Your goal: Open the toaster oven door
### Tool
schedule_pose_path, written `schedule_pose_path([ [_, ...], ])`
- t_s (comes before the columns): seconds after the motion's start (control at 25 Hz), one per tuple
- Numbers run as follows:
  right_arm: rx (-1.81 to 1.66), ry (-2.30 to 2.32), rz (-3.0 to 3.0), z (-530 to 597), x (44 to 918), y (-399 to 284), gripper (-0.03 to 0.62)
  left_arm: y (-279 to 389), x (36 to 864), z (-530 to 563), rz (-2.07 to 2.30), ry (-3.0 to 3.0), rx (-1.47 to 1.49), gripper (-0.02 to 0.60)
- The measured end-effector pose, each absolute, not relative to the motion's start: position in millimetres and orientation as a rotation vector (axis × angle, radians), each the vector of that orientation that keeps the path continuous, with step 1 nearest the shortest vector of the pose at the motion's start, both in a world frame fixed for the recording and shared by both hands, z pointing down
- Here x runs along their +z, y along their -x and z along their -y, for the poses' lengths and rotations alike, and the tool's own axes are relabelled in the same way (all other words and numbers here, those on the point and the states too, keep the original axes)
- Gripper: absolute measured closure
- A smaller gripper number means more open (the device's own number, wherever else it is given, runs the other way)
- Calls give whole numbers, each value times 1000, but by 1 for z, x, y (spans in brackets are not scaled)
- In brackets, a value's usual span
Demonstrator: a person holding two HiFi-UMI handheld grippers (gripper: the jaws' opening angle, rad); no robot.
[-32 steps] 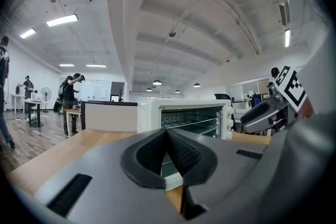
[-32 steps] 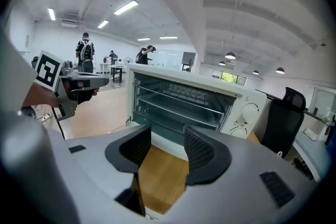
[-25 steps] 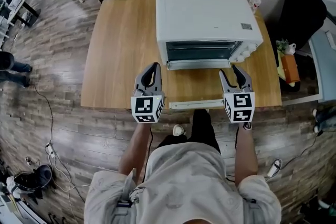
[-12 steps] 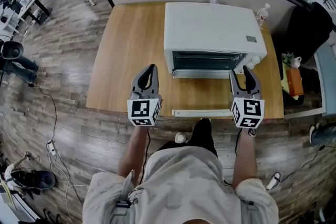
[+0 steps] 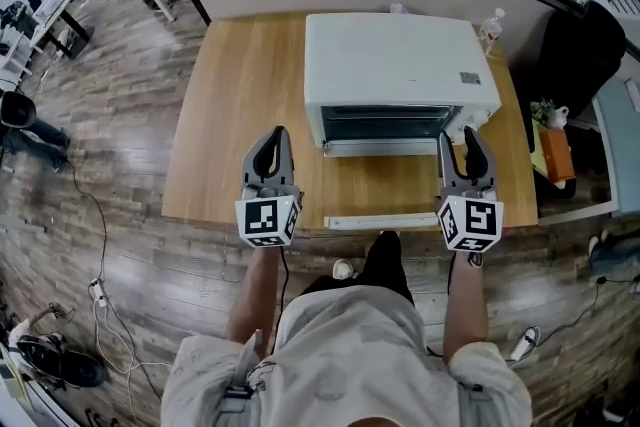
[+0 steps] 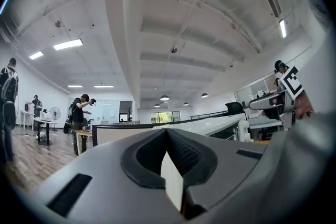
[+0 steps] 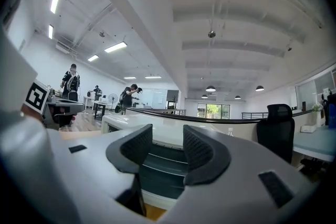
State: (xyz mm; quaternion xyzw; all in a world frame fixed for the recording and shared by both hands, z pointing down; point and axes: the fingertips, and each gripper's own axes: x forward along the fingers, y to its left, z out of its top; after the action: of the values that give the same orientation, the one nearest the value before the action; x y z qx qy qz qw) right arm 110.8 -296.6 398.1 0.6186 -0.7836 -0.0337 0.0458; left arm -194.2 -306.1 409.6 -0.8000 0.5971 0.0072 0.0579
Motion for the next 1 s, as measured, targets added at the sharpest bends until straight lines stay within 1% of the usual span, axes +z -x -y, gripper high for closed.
schedule_pose_path([
  [0.52, -115, -1907, 2374, 290, 399, -116, 405, 190, 412, 305, -1825, 2435, 19, 575],
  [0.72, -122, -1922, 2369, 288, 397, -119, 418, 186, 410, 304, -1819, 2437, 19, 575],
  [0.88, -128, -1932, 2361, 286, 397, -121, 472, 183, 409, 303, -1812, 2440, 19, 575],
  [1.0, -118, -1939, 2357, 285, 398, -123, 550, 179, 409, 302, -1800, 2445, 16, 575],
])
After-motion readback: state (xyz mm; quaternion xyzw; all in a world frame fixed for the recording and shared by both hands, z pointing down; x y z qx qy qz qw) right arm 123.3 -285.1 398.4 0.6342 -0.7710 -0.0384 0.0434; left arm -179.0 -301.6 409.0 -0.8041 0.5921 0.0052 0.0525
